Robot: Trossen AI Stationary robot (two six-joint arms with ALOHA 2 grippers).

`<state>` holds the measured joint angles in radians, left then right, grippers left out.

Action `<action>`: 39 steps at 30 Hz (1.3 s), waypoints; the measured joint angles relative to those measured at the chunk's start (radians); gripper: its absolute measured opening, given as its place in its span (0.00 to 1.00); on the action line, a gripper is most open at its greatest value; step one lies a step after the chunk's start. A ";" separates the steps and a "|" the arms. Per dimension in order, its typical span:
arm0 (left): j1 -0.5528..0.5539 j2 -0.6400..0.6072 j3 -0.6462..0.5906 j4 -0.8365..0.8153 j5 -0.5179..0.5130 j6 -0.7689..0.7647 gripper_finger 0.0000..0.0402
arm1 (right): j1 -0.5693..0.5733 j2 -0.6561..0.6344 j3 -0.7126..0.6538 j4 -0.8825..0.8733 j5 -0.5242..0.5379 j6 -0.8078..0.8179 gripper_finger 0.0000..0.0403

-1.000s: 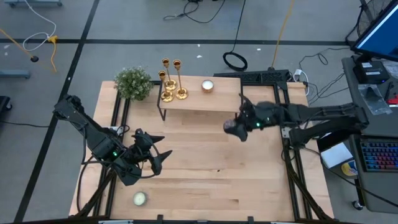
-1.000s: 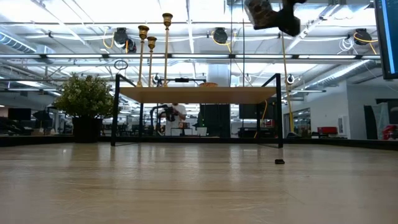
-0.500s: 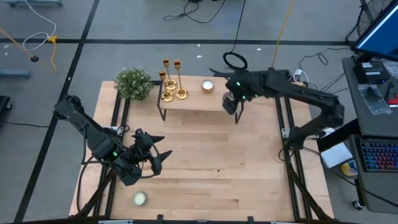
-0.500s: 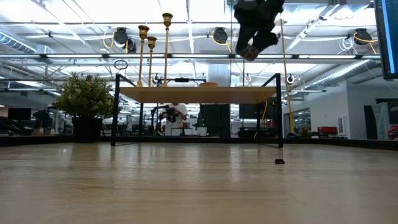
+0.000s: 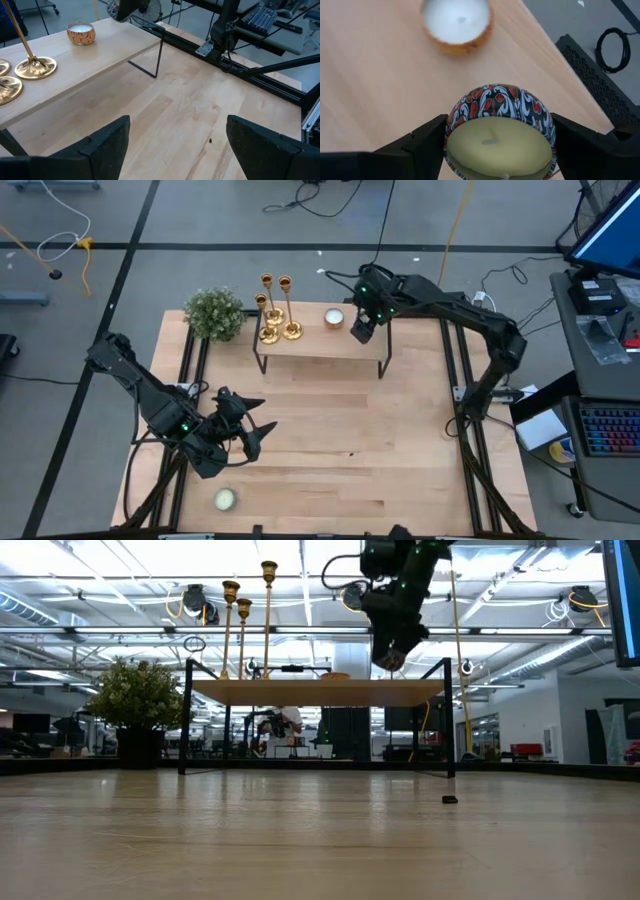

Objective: Pick & Place candle stick holders
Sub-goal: Put the red scented candle on the shelf

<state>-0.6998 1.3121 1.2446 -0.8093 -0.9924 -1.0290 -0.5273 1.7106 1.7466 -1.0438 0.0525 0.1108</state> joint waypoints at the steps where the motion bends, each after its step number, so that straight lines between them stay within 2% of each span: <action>1: 0.000 0.000 0.000 0.000 0.000 0.000 0.81 | -0.008 0.010 0.000 0.006 0.000 0.000 0.73; 11: 0.000 0.000 0.000 0.001 -0.002 -0.004 0.81 | -0.068 0.089 0.001 0.030 -0.004 -0.046 0.73; 15: 0.000 0.000 0.000 0.002 -0.002 -0.006 0.81 | -0.068 0.087 0.001 0.048 -0.012 -0.048 0.73; 19: 0.000 0.000 0.000 0.002 -0.003 -0.008 0.81 | -0.069 0.087 0.001 0.076 -0.081 -0.048 0.73; 29: 0.000 0.000 0.000 0.002 -0.003 -0.005 0.81 | -0.079 0.087 0.001 0.092 -0.080 -0.079 0.73; 39: 0.000 0.000 0.000 0.002 -0.002 -0.004 0.81 | -0.088 0.087 0.000 0.082 -0.080 -0.097 0.78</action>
<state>-0.6996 1.3121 1.2446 -0.8078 -0.9947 -1.0332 -0.6155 1.7977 1.7466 -0.9619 -0.0277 0.0139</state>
